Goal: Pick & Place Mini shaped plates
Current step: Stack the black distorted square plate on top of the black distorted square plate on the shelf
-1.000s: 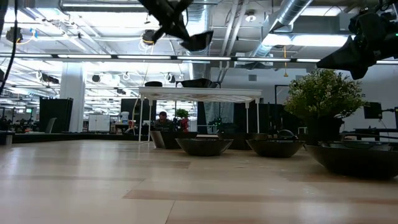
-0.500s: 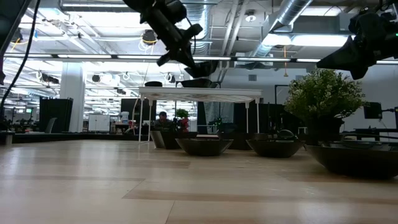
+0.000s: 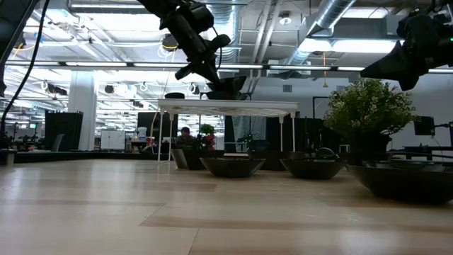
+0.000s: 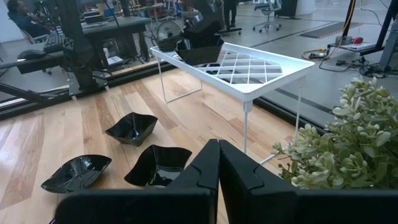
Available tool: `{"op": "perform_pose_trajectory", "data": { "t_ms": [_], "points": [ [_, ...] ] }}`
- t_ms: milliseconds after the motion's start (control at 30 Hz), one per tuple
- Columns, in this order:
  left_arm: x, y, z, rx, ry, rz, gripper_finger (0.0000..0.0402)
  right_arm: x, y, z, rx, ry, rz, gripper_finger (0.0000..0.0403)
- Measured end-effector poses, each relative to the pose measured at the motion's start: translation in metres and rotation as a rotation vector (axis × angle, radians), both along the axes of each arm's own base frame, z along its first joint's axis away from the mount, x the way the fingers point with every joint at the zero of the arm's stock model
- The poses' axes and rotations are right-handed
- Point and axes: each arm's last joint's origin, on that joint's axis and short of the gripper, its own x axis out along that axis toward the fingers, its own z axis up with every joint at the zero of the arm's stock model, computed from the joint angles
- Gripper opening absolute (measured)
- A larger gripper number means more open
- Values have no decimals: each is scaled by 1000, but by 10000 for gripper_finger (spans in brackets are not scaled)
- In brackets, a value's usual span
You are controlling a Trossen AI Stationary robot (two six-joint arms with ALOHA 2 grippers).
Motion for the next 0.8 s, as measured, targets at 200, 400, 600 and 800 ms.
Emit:
{"op": "perform_pose_trajectory", "data": {
  "t_ms": [200, 400, 600, 800],
  "points": [
    [0, -4, -1, -25, 14, 12, 4, 0, 0, 0, 0, 0, 0, 1],
    [2, -7, -2, -32, 17, 9, 4, 0, 0, 0, 0, 0, 0, 1],
    [4, -12, -2, -37, 23, -3, 4, 0, 0, 0, 0, 1, 0, 1],
    [5, -14, -2, -40, 26, -10, 4, 0, 0, 0, 0, 1, 0, 1]
  ]
}}
